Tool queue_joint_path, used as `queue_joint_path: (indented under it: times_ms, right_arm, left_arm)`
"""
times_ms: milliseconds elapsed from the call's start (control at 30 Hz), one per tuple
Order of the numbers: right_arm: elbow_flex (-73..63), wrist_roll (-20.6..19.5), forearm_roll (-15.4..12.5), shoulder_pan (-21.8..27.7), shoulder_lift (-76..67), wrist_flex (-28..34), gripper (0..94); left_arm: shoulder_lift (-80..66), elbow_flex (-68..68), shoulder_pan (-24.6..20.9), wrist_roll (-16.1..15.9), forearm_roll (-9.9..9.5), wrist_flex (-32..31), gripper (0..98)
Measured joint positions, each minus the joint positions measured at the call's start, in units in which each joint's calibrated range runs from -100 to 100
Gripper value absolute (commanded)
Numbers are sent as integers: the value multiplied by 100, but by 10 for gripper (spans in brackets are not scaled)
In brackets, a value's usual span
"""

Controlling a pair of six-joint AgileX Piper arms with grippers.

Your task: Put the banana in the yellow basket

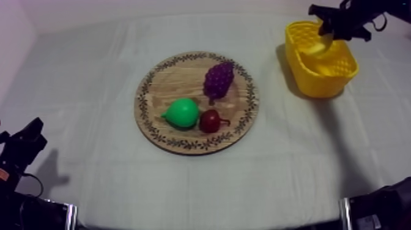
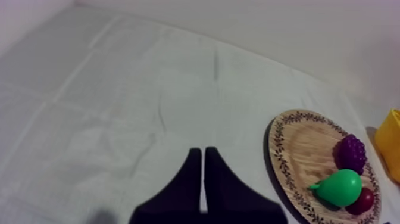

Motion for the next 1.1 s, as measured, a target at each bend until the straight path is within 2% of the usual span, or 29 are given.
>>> queue_joint_path:
  times_ms: [233,533,767,1100]
  right_arm:
    - [158,-106,140,37,128,-78,325]
    - [246,-123,179,49,-27,-109,506]
    - [452,-89,196,19,-626,20,488]
    - [1192,157,185,-112,-2392,63,341]
  left_arm:
    - [0,0,0,0,0,0,1]
    - [0,0,0,0,0,0,1]
    - [0,0,0,0,0,0,1]
    - [0,0,0,0,0,0,1]
